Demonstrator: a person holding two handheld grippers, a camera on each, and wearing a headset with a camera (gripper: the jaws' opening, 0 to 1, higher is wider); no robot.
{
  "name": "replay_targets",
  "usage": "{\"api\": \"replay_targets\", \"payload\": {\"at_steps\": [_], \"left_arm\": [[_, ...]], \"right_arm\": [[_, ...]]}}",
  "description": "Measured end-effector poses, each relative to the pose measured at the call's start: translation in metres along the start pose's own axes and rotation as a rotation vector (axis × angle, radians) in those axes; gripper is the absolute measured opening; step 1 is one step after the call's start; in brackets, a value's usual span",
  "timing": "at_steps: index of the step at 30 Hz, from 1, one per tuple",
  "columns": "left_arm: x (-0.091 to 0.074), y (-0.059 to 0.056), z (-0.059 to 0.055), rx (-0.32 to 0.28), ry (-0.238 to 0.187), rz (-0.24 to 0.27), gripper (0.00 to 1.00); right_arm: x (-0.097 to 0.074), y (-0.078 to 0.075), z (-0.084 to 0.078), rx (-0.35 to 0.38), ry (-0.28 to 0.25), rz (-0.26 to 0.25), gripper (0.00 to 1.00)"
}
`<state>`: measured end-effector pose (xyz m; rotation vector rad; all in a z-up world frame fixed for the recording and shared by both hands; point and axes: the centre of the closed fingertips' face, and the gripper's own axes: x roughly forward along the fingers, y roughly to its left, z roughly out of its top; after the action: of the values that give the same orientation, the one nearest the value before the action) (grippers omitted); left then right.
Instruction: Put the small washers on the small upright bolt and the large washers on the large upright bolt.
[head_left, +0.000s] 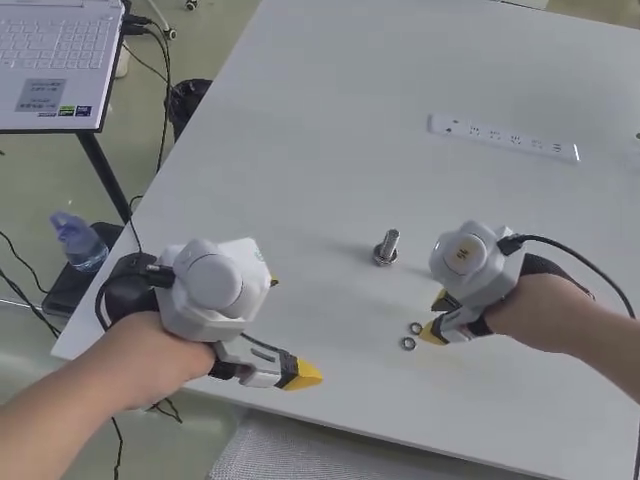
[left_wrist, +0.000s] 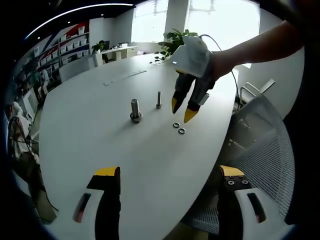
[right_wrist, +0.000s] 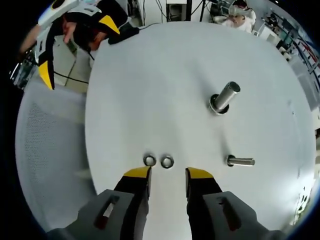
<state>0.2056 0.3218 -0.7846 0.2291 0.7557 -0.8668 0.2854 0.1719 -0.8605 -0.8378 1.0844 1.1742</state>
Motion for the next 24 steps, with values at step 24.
{"api": "replay_targets", "payload": {"at_steps": [24], "left_arm": [[0.002,0.0,-0.006,-0.013,0.014,-0.005,0.77]], "right_arm": [[0.018,-0.007,-0.003,0.015,0.028,-0.008,0.27]]}}
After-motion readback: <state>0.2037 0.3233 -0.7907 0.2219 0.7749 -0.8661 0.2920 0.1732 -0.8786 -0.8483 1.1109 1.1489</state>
